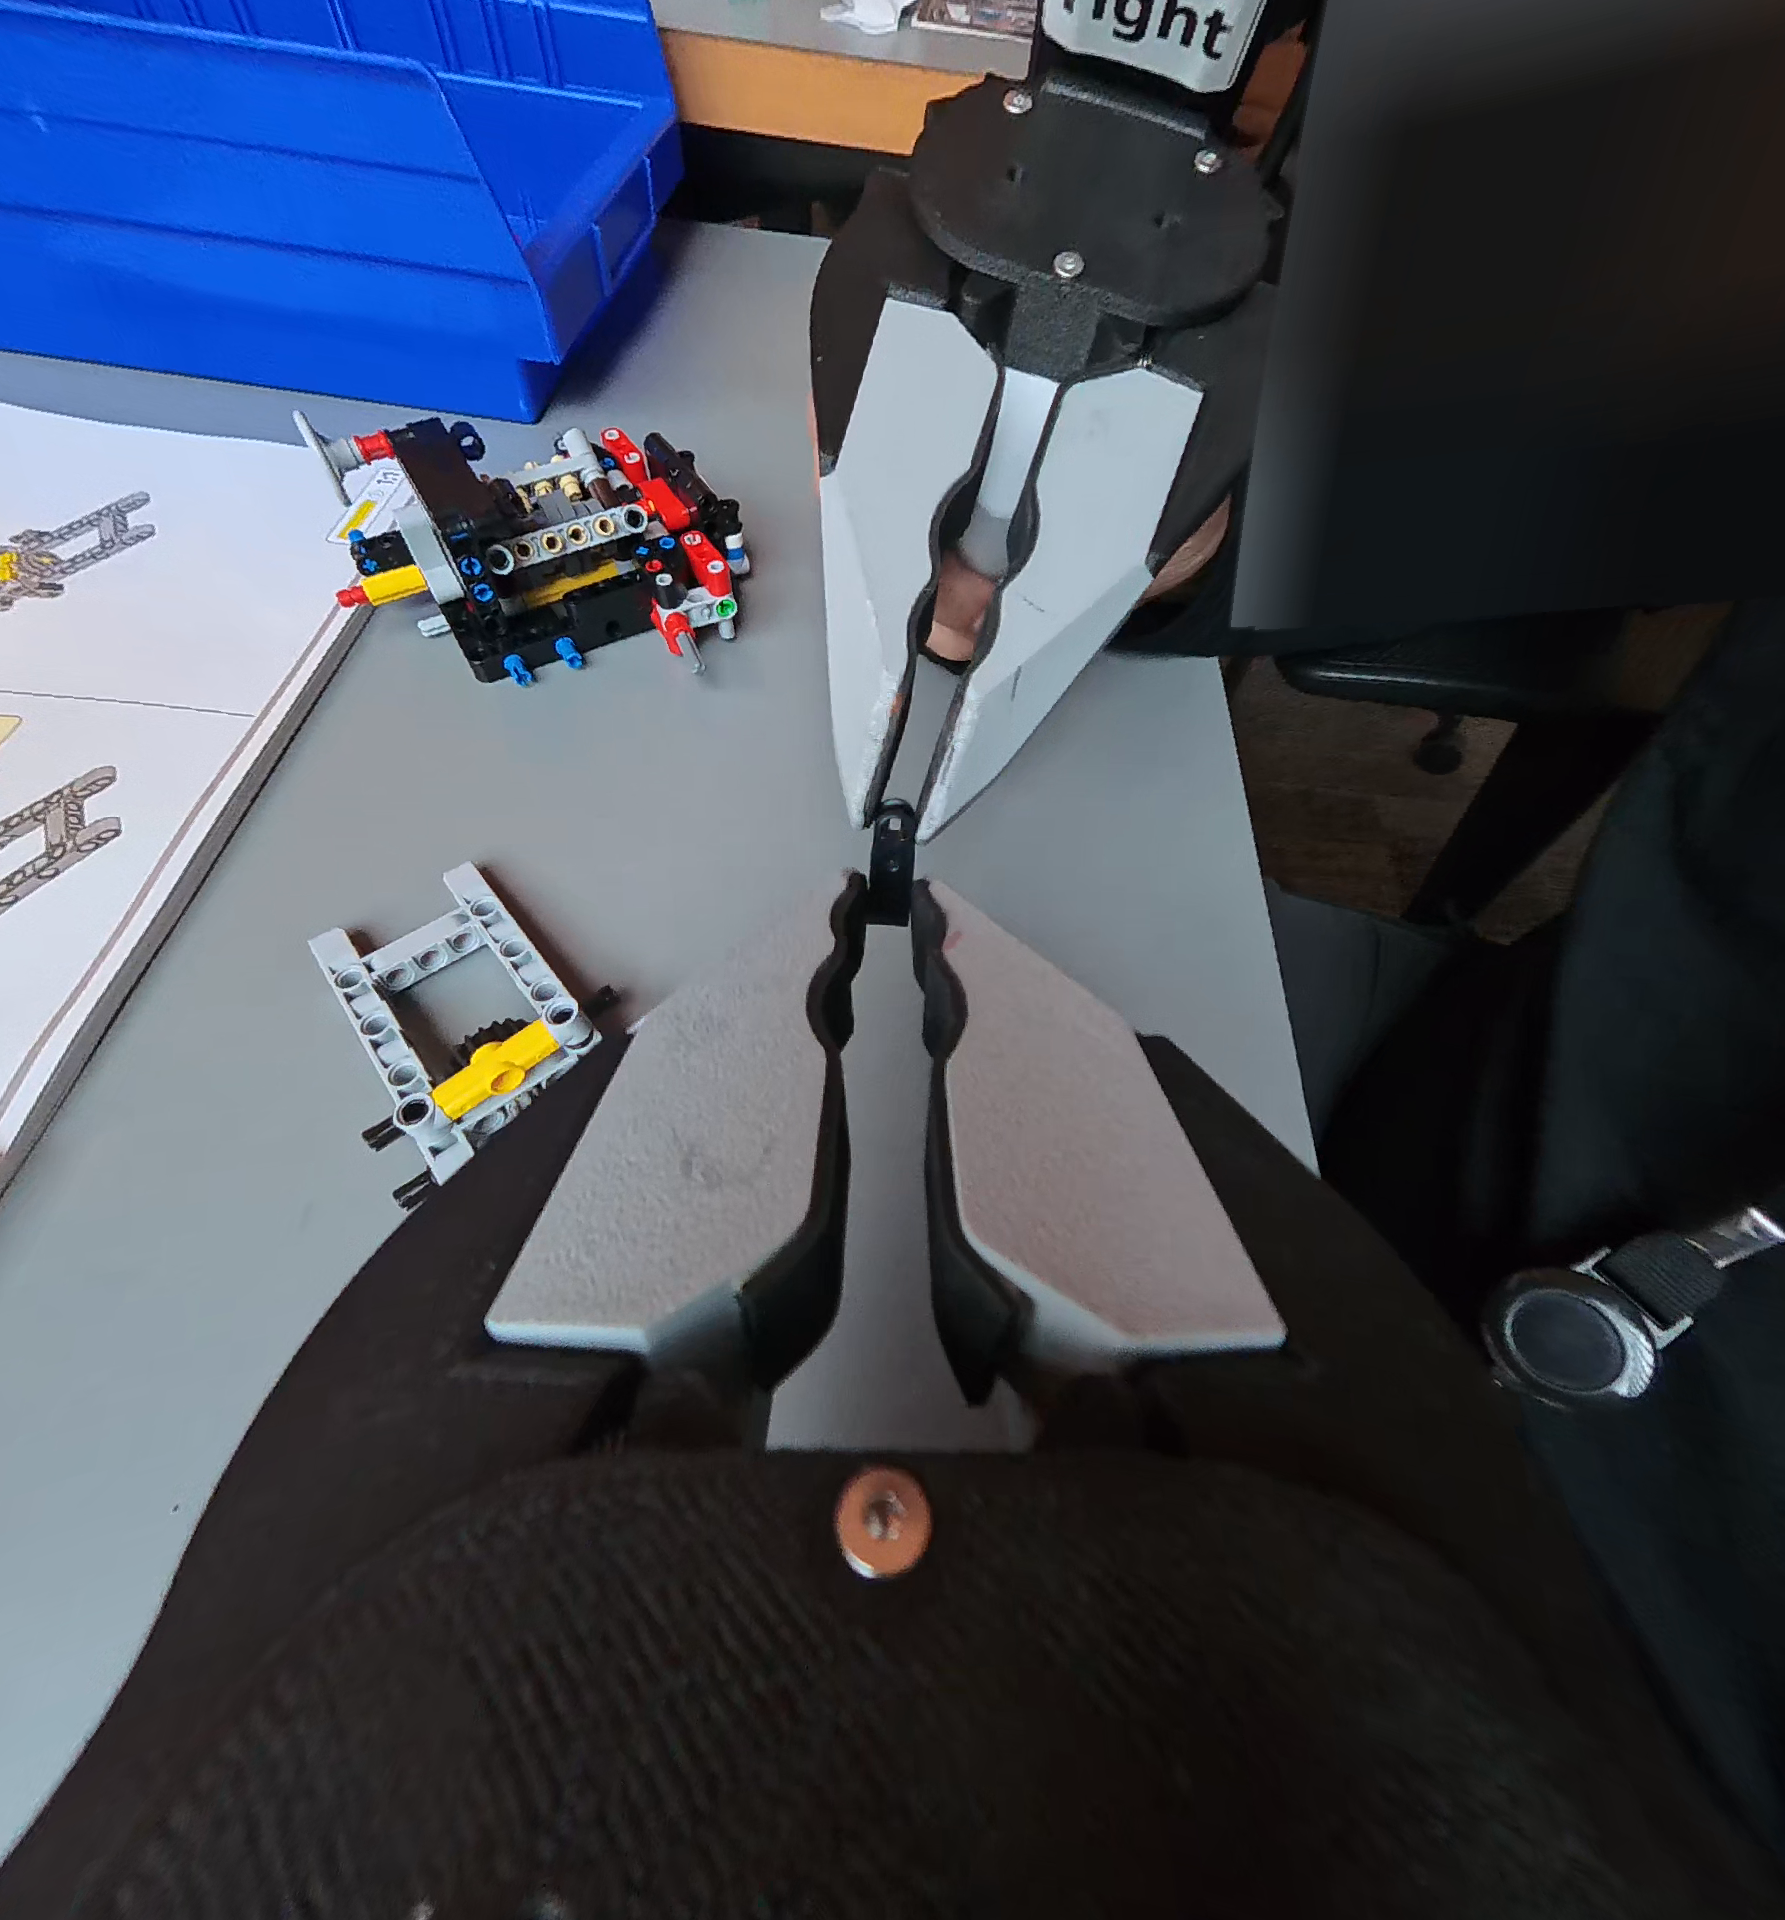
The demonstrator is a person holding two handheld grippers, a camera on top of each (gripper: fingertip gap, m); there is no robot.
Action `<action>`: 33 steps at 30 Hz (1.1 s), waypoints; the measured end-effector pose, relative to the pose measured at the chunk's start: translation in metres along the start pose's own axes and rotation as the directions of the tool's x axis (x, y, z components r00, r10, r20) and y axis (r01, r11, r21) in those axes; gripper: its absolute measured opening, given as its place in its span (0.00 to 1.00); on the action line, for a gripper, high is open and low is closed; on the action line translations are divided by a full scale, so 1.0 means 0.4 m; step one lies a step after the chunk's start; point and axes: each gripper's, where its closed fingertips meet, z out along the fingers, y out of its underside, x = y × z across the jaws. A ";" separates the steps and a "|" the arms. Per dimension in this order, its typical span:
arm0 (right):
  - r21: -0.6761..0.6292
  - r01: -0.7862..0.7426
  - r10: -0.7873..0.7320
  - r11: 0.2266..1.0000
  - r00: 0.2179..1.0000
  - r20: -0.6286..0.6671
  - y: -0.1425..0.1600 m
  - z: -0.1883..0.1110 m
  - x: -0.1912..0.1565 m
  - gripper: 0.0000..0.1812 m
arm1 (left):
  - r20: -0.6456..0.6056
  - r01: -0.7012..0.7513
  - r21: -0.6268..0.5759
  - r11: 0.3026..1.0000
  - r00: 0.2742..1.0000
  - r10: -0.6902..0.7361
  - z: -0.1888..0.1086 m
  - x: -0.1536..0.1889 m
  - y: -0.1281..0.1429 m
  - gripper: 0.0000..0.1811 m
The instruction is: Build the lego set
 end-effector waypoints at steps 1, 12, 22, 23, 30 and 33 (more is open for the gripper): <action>-0.003 0.001 -0.001 1.000 1.000 0.001 0.001 0.001 0.000 0.02 | 0.002 -0.003 -0.005 1.000 1.000 0.003 0.000 0.000 0.002 0.03; 0.022 -0.048 0.047 0.999 0.998 0.034 -0.006 -0.004 0.002 0.04 | -0.016 0.000 0.065 0.998 1.000 0.001 -0.011 0.004 -0.018 0.03; 0.007 -0.053 0.053 0.999 0.998 0.036 -0.003 0.002 -0.002 0.02 | -0.011 0.006 0.059 0.998 1.000 -0.006 -0.006 0.002 -0.014 0.03; 0.004 -0.051 0.051 0.999 0.998 0.030 -0.002 0.003 -0.001 0.02 | -0.007 0.009 0.056 0.998 1.000 -0.008 -0.006 0.001 -0.012 0.03; 0.005 -0.117 0.117 0.993 0.991 -0.069 0.009 -0.014 0.052 0.02 | 0.097 -0.024 -0.020 1.000 0.995 0.026 -0.040 -0.039 0.029 0.10; -0.018 -0.156 0.152 0.988 0.980 -0.125 0.024 -0.021 0.080 0.02 | 0.163 -0.047 -0.057 0.997 0.985 0.056 -0.056 -0.070 0.061 0.10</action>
